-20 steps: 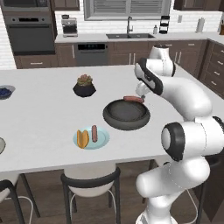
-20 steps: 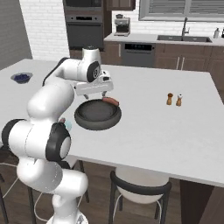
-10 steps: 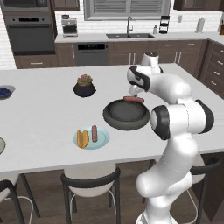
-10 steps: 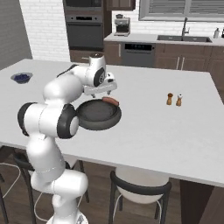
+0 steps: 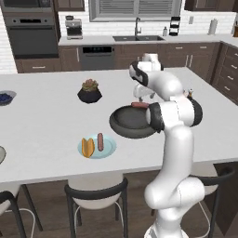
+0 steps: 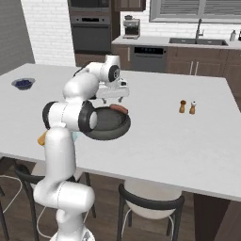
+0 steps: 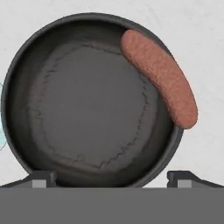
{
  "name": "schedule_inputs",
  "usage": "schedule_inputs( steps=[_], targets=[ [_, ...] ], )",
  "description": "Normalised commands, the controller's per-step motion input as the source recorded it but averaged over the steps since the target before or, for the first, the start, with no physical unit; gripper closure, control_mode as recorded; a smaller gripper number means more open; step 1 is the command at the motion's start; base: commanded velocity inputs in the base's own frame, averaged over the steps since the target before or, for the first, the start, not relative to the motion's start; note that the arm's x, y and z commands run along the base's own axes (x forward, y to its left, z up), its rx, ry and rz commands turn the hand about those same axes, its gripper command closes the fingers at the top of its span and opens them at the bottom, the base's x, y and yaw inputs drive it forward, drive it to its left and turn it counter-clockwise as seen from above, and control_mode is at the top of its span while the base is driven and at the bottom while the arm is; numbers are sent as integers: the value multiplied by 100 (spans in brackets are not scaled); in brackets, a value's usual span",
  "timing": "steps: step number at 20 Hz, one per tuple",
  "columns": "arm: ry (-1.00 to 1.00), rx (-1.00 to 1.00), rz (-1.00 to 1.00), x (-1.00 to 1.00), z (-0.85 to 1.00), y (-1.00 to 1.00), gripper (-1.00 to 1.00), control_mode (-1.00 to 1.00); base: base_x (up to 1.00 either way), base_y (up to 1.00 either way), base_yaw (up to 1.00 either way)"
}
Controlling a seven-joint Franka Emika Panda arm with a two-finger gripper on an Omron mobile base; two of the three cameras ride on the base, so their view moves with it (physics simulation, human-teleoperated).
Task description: Place one bun and one sausage from the bowl on each plate.
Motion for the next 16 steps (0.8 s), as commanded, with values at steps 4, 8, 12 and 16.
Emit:
schedule_inputs(
  steps=[4,8,12,16],
  targets=[
    [0,0,4,57,-39,-7,-100,-100,0,0,0],
    [0,0,7,69,-48,-23,-100,-100,0,0,0],
    [-14,-1,11,-39,-63,-2,-100,-100,0,0,0],
    [-31,-7,21,-100,-33,0,-100,-100,0,0,0]
  ],
)
